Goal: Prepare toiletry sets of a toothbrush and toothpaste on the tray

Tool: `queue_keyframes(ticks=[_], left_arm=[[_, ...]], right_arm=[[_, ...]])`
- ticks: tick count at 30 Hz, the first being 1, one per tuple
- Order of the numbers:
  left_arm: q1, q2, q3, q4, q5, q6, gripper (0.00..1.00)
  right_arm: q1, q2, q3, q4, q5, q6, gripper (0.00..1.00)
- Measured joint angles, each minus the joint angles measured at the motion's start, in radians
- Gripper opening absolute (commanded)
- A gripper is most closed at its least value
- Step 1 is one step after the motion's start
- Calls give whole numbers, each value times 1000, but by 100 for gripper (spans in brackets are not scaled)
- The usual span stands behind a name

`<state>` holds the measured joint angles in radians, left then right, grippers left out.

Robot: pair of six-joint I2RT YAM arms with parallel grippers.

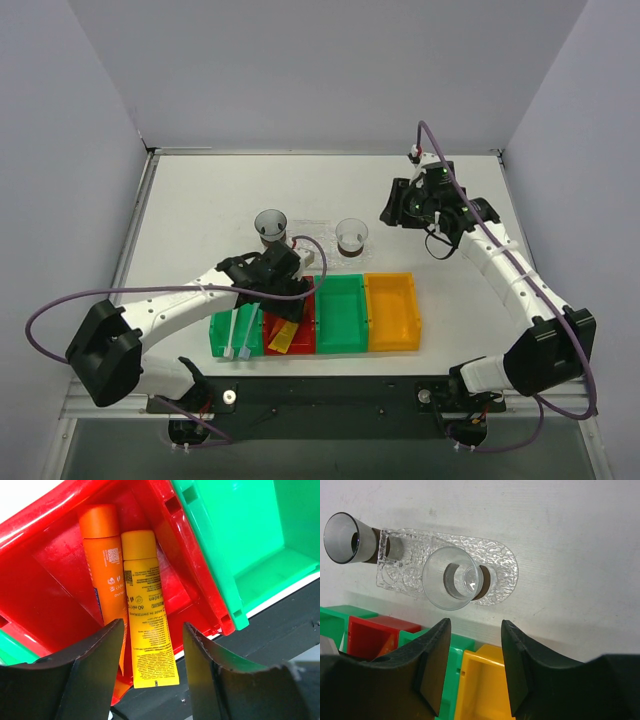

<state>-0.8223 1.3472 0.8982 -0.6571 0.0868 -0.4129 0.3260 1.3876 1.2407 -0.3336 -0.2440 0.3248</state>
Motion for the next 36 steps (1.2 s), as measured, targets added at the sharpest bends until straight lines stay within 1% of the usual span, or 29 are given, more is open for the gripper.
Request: queue_keyframes(ticks=[19, 26, 34, 36], left_arm=[[-24, 43, -42, 35, -21, -10, 60], [-51, 79, -42, 58, -29, -16, 59], [-74, 104, -42, 61, -65, -29, 45], [-75, 104, -42, 60, -78, -33, 43]], right_arm=[[-11, -41, -33, 32, -18, 38, 40], [-11, -58, -62, 35, -26, 46, 40], [-11, -82, -89, 35, -26, 51, 40], [-11, -85, -89, 36, -26, 53, 40]])
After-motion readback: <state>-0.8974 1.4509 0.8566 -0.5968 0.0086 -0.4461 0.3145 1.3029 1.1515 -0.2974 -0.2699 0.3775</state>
